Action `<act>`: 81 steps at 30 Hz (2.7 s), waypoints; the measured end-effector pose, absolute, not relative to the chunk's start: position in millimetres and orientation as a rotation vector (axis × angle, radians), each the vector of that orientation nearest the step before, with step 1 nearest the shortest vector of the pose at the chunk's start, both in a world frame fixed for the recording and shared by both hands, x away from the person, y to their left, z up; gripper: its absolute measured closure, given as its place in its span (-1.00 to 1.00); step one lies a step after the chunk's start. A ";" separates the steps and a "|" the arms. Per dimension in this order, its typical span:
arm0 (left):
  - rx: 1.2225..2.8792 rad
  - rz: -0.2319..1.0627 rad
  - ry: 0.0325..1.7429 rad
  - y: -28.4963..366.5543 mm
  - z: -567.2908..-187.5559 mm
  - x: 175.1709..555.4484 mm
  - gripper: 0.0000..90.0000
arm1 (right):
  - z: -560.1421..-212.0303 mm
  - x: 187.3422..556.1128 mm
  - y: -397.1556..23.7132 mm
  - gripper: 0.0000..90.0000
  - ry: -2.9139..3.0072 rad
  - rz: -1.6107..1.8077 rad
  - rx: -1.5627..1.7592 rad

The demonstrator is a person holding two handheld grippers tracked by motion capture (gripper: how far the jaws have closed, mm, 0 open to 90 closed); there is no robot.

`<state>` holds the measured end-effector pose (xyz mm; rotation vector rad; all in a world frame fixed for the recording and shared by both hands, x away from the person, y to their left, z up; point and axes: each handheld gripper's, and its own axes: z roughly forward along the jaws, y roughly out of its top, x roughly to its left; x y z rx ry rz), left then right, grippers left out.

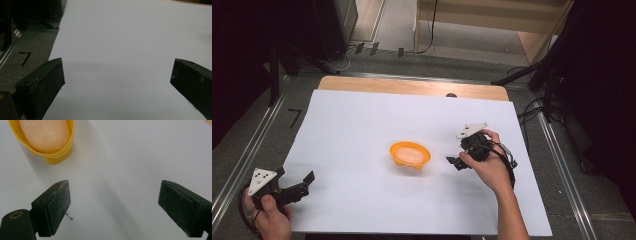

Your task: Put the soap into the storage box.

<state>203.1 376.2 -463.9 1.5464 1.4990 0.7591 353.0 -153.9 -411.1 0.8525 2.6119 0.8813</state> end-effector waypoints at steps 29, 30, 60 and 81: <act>1.550 0.763 1.500 375.7 -463.6 202.7 -1.00 | -450.1 316.1 -234.1 -1.00 2.366 1.047 1.197; 1.551 0.763 1.501 375.7 -463.7 202.7 -1.00 | -451.1 314.9 -236.5 -1.00 2.359 1.056 1.203; 1.549 0.764 1.494 375.9 -463.6 202.1 -1.00 | -481.5 265.4 -314.9 -1.00 2.143 1.105 1.385; 1.551 0.760 1.496 376.1 -463.6 202.5 -1.00 | -487.9 234.3 -344.5 -1.00 1.981 1.185 1.391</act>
